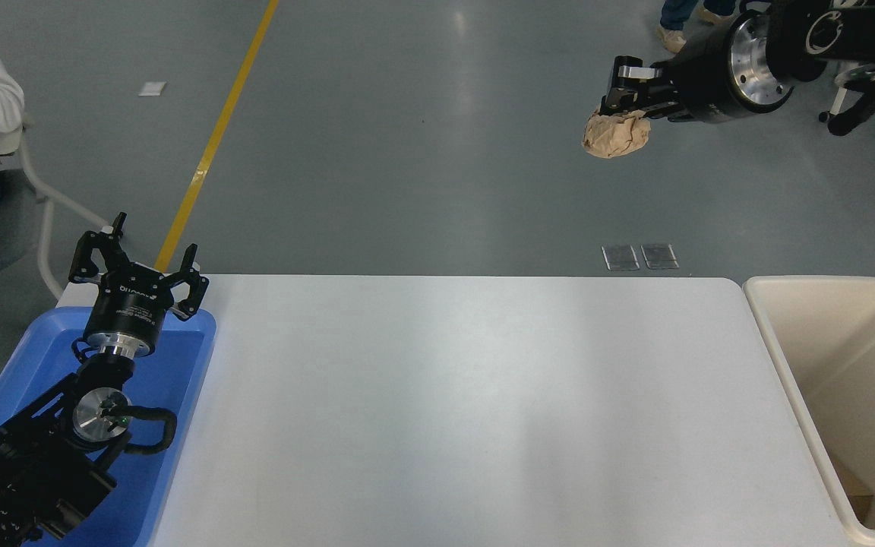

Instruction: Pick up paper ball place in dustbin

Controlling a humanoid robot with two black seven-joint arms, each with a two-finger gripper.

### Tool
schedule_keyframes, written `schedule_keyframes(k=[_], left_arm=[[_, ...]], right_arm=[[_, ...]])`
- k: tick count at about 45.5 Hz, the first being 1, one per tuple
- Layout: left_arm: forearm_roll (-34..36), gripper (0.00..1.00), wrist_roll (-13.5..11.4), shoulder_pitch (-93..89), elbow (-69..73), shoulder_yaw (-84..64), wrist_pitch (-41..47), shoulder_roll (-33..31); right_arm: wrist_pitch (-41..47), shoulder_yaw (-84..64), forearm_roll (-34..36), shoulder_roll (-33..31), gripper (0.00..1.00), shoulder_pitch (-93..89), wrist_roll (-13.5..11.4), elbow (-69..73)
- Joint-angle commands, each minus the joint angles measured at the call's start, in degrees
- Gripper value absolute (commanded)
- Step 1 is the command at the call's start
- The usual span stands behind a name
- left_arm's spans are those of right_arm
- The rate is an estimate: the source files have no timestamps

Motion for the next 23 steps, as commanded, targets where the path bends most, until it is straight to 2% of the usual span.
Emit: schedule_keyframes(k=[1,5,13,23], left_arm=[[0.0,0.99,0.0,0.0,0.0,0.0,0.0,0.0],[0.0,0.99,0.0,0.0,0.0,0.0,0.0,0.0],[0.0,0.99,0.0,0.0,0.0,0.0,0.0,0.0],[0.0,0.99,0.0,0.0,0.0,0.0,-0.1,0.0]], right_arm=[[-6.6,-3.8,0.4,-2.8,0.00,-12.4,-0.6,-12.1],[-8.2,-3.7,3.5,-4.1,0.00,-18.1,-2.1,-17.9],[-9.3,-4.3,16.6,-5.4,0.00,-29.5,-6.5,-28.2],[-13.6,-5.1,22.6,-6.8,0.00,-42.9,-6.6,-34.7]])
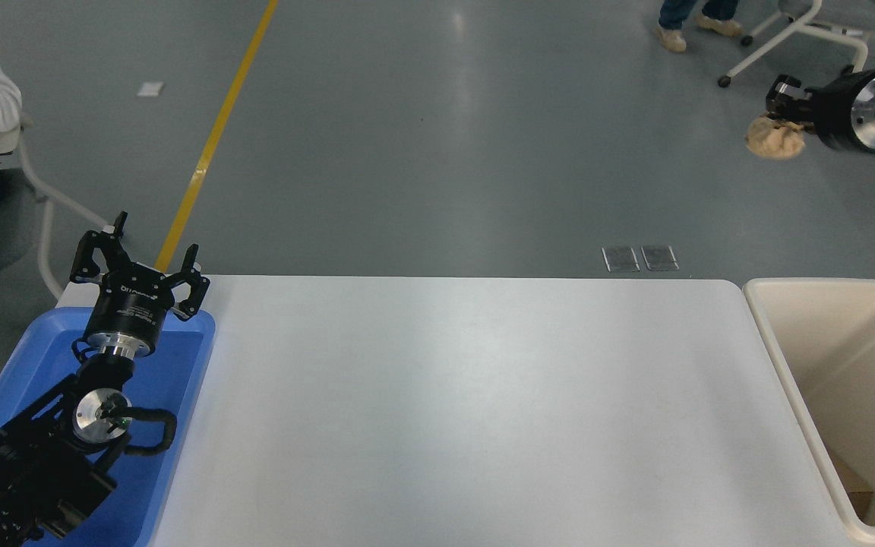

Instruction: Pick up paper ball place in dustbin

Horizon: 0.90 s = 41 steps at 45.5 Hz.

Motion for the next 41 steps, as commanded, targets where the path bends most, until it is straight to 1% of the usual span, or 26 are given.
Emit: schedule_keyframes(k=[1,9,19,24,36,37,38,40,41], left_arm=[[0.0,0.99,0.0,0.0,0.0,0.0,-0.1,0.0],[0.0,0.99,0.0,0.0,0.0,0.0,0.0,0.0],[0.0,0.99,0.0,0.0,0.0,0.0,-0.1,0.0],[0.0,0.99,0.0,0.0,0.0,0.0,0.0,0.0],[0.0,0.99,0.0,0.0,0.0,0.0,0.0,0.0],[0.0,0.99,0.0,0.0,0.0,0.0,0.0,0.0],[0.0,0.99,0.0,0.0,0.0,0.0,0.0,0.0],[0.0,0.99,0.0,0.0,0.0,0.0,0.0,0.0],[0.0,0.99,0.0,0.0,0.0,0.0,0.0,0.0]], right_arm=[[-4.7,-0.4,8.2,-2.3,0.00,-15.8,-1.5,-9.6],[-10.9,3.2,10.7,-3.6,0.00,-26.4,-1.4,-14.2],[-20.3,14.8,10.7,-3.4,0.00,-39.5,-1.2,-18.8],[-21.5,18.4,10.0,-2.4,0.00,-43.5,-1.2,-20.6],[-21.7,18.5,10.1,-1.5,0.00,-47.4,-1.3,-21.1],[-21.7,18.5,10.1,-1.5,0.01,-47.5,-1.3,-21.1],[-21.7,18.5,10.0,-1.5,0.12,-47.6,-1.3,-21.1],[-21.7,18.5,10.0,-1.5,0.40,-47.7,-1.3,-21.0],[-21.7,18.5,10.0,-1.5,0.60,-47.7,-1.3,-21.0]])
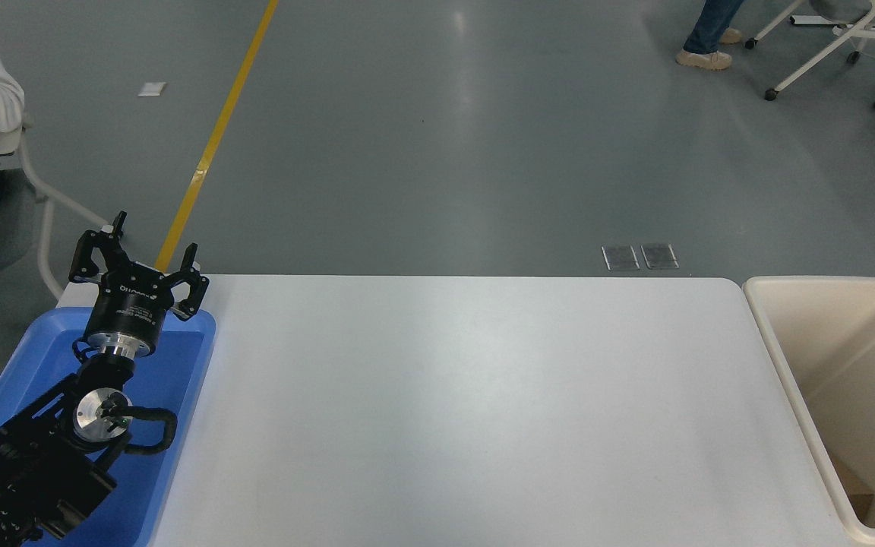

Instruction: Pick up paper ball place in dustbin

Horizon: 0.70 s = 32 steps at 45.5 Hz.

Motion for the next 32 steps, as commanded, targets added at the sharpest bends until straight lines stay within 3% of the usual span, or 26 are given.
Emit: schedule_keyframes(k=[1,3,5,21,32], left_arm=[[0.0,0.99,0.0,0.0,0.0,0.0,0.0,0.0],[0.0,0.99,0.0,0.0,0.1,0.0,0.0,0.0],[0.0,0.99,0.0,0.0,0.1,0.0,0.0,0.0],[0.0,0.99,0.0,0.0,0.0,0.0,0.0,0.0],[0.0,0.99,0.0,0.0,0.0,0.0,0.0,0.0]], right_arm=[[-1.1,1.5,-0.1,0.3,0.73,-3.6,0.0,-0.9],[-1.1,1.5,-0.1,0.3,0.92,-3.6,0.0,-0.9],[-1.1,1.5,-0.1,0.3,1.00,-3.5,0.0,-0.9],[0.0,3.7,-0.1,0.4,1.00,-3.0,-0.1,0.4],[0.1,16.0,-0.1,0.3,1.00,2.1,0.0,0.8]])
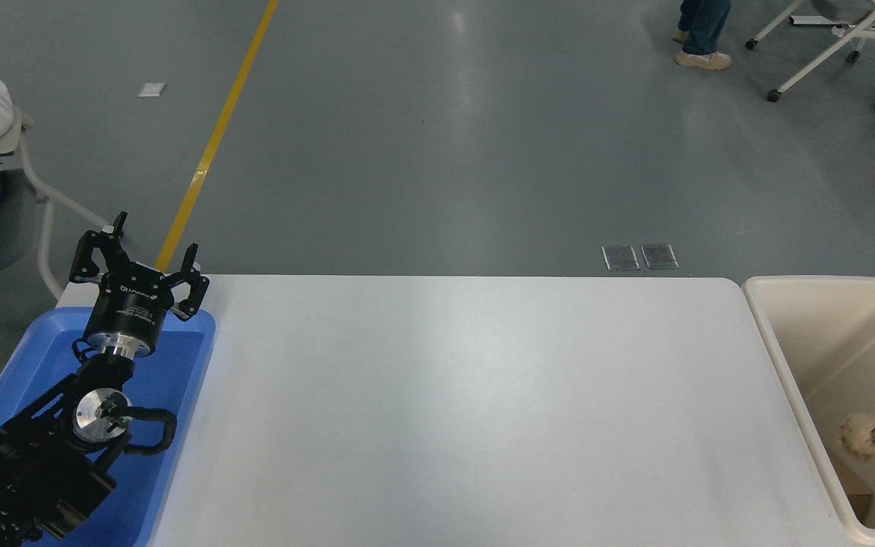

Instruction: Pick up paper ball place in dustbin

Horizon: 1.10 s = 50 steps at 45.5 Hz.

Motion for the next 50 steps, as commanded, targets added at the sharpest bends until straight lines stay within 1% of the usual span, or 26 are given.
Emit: schedule_keyframes(k=[1,12,19,23,28,35,39,43,50], left_arm=[[0.0,0.99,0.0,0.0,-0.1,0.0,0.0,0.0],[0.0,0.99,0.0,0.0,-0.1,0.0,0.0,0.0],[0.0,0.99,0.0,0.0,-0.1,0.0,0.0,0.0],[0.0,0.99,0.0,0.0,-0.1,0.0,0.0,0.0],[0.0,0.99,0.0,0.0,-0.1,0.0,0.0,0.0],[0.0,0.99,0.0,0.0,0.0,0.0,-0.1,0.0],[0.0,0.99,0.0,0.0,-0.1,0.0,-0.1,0.0],[0.0,0.99,0.0,0.0,0.0,0.0,-0.1,0.0],[0.0,0.99,0.0,0.0,-0.1,0.0,-0.1,0.0]], right_arm=[[0.2,9.4,-0.2,0.0,1.00,4.3,0.0,0.4],[0.2,16.4,-0.3,1.4,1.00,10.2,0.4,2.3],[0.2,16.6,-0.4,0.8,1.00,13.5,0.4,5.0],[0.5,14.4,-1.2,0.7,1.00,18.0,0.3,6.2],[0.5,8.6,-4.4,0.8,1.00,25.3,0.3,8.7],[0.9,1.9,-5.7,0.9,1.00,35.7,0.3,17.8],[3.0,-2.7,-5.8,1.7,1.00,41.4,0.2,22.5],[6.2,-8.5,-5.8,3.8,1.00,46.7,0.2,25.5],[15.4,-14.8,-5.8,5.5,1.00,54.7,0.0,31.5]])
